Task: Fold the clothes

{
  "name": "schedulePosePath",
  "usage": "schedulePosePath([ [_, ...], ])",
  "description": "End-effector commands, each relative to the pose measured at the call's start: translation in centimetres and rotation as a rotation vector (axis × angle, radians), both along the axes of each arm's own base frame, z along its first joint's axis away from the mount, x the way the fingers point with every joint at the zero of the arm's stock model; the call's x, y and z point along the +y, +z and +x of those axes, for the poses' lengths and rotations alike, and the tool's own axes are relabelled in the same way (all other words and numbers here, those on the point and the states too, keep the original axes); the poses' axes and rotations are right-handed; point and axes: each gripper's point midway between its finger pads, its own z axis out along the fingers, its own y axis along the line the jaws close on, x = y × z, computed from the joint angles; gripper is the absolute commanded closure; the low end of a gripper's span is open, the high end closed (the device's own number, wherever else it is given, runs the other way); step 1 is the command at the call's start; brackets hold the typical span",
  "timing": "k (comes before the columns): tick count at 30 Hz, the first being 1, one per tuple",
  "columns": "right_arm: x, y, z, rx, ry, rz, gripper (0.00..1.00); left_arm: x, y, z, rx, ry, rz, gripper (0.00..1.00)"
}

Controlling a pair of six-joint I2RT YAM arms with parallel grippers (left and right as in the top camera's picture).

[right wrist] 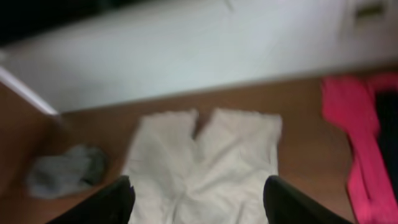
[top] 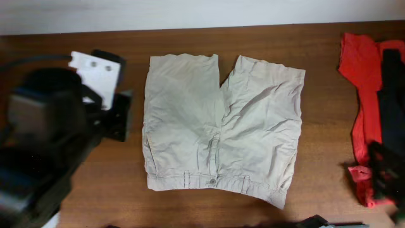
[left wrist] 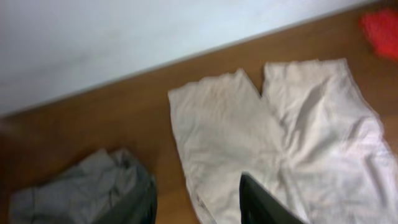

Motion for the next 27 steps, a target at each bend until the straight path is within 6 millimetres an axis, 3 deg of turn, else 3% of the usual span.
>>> schedulePosePath([
  [1, 0.4, -7.3, 5.3, 0.278, -0.138, -0.077, 0.27, -0.2, -8.5, 2.5, 0.152, 0.042, 0.086, 0.50],
  [4, 1.3, -13.6, 7.6, 0.459, -0.155, -0.139, 0.18, -0.4, -15.6, 3.5, 0.276, 0.074, 0.090, 0.44],
  [6, 1.8, -18.6, 8.7, 0.593, -0.178, -0.178, 0.07, -1.0, -20.3, 3.5, 0.372, 0.055, 0.062, 0.44],
  [7, 2.0, -20.9, 9.1, 0.654, -0.188, -0.194, 0.04, -1.5, -22.1, 3.5, 0.413, 0.038, 0.037, 0.44],
  [10, 2.8, -27.0, 9.8, 0.803, -0.175, -0.233, 0.05, -1.5, -26.2, 3.7, 0.489, 0.078, 0.002, 0.45],
  [13, 3.4, -33.0, 10.2, 0.948, -0.167, -0.234, 0.26, -1.9, -29.4, 4.0, 0.539, 0.089, -0.019, 0.51],
  [14, 3.2, -34.5, 10.2, 0.984, -0.175, -0.236, 0.37, -2.3, -30.6, 4.0, 0.565, 0.077, -0.030, 0.55],
  [17, 3.2, -39.2, 10.3, 1.091, -0.146, -0.232, 0.54, -2.6, -33.4, 3.9, 0.639, 0.090, -0.029, 0.73],
  [19, 3.5, -41.1, 10.9, 1.113, -0.081, -0.220, 0.61, -2.5, -35.1, 3.8, 0.693, 0.120, -0.024, 0.82],
  [21, 4.4, -42.8, 13.2, 1.059, 0.058, -0.219, 0.70, -2.4, -37.4, 3.4, 0.766, 0.169, -0.022, 0.91],
  [23, 4.6, -43.1, 15.3, 0.987, 0.102, -0.213, 0.71, -2.2, -38.8, 3.1, 0.809, 0.206, -0.024, 0.95],
  [27, 3.1, -42.5, 19.3, 0.839, 0.062, -0.180, 0.85, -1.9, -40.2, 3.0, 0.846, 0.237, -0.023, 0.96],
])
